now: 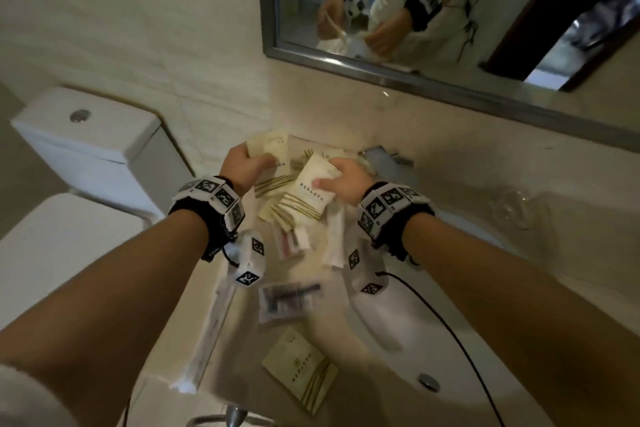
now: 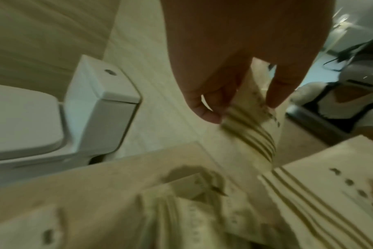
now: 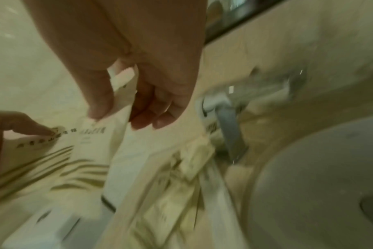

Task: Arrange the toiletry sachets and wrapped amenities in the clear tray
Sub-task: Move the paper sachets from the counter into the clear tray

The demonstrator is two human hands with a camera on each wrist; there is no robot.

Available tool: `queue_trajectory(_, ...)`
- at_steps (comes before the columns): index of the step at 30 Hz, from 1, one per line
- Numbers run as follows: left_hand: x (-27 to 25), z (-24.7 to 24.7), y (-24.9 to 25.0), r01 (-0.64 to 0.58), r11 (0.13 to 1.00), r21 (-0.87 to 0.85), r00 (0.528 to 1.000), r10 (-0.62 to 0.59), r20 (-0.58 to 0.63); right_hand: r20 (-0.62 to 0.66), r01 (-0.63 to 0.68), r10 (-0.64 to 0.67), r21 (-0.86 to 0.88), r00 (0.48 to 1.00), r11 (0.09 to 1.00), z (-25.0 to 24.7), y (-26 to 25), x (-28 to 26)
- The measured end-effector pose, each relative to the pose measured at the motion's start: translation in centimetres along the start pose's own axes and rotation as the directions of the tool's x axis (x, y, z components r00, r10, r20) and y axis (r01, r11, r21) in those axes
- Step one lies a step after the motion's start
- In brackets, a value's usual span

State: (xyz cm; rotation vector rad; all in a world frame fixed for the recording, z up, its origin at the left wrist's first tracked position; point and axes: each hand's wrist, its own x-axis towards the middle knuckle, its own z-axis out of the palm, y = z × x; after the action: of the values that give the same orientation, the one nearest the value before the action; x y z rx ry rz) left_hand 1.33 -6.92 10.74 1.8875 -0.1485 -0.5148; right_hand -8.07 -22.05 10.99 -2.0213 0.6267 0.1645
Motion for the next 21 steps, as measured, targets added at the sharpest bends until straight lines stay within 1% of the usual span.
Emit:
queue_trajectory(2,-0.6,1.3,2.7,-0.068,0.998,-0.012,0.997,0.069,0.034,-0.115,0.022,-0.019,0.024,0.993,0.999,-2.8,-0.6,-1.3)
queue_trajectory(4,-1.2,3.1,5.2,-0.125,0.992,-0.005,0.989,0.125,0.076,-0.2,0.035,-0.019,0.073,0.98,0.997,-5.7,-0.7,-2.7)
queue_trajectory(6,-2.3,5.5,7.4,-0.162,0.987,-0.016,0.975,0.162,0.152,-0.273,0.047,-0.012,0.123,0.962,0.991,-8.8,-0.2,-4.5)
queue_trajectory(9,-4.3,9.8,10.2,-0.2,0.979,-0.042,0.936,0.204,0.286,-0.381,0.049,-0.011,0.09,0.925,0.995,-12.9,1.2,-7.1)
queue_trajectory(12,-7.1,15.6,12.4,-0.243,0.97,-0.026,0.864,0.229,0.448,-0.499,0.027,0.022,0.089,0.866,0.996,-17.2,4.3,-10.0)
queue_trajectory(14,-8.6,18.8,13.2,-0.262,0.965,-0.003,0.825,0.226,0.518,-0.532,0.001,0.06,0.113,0.845,0.994,-19.2,6.4,-11.5)
queue_trajectory(15,-9.5,20.9,13.6,-0.275,0.961,0.023,0.812,0.219,0.541,-0.549,-0.013,0.083,0.129,0.832,0.992,-20.5,8.0,-12.5)
queue_trajectory(18,-11.7,26.9,14.3,-0.315,0.943,0.105,0.798,0.203,0.568,-0.603,-0.027,0.152,0.212,0.783,0.977,-23.9,12.7,-15.0)
queue_trajectory(19,-12.3,28.7,14.4,-0.312,0.943,0.115,0.792,0.191,0.58,-0.623,-0.029,0.189,0.257,0.76,0.966,-24.9,14.5,-15.6)
queue_trajectory(21,-13.2,32.1,14.3,-0.296,0.949,0.111,0.78,0.173,0.602,-0.673,-0.049,0.286,0.348,0.683,0.936,-26.9,18.1,-16.8)
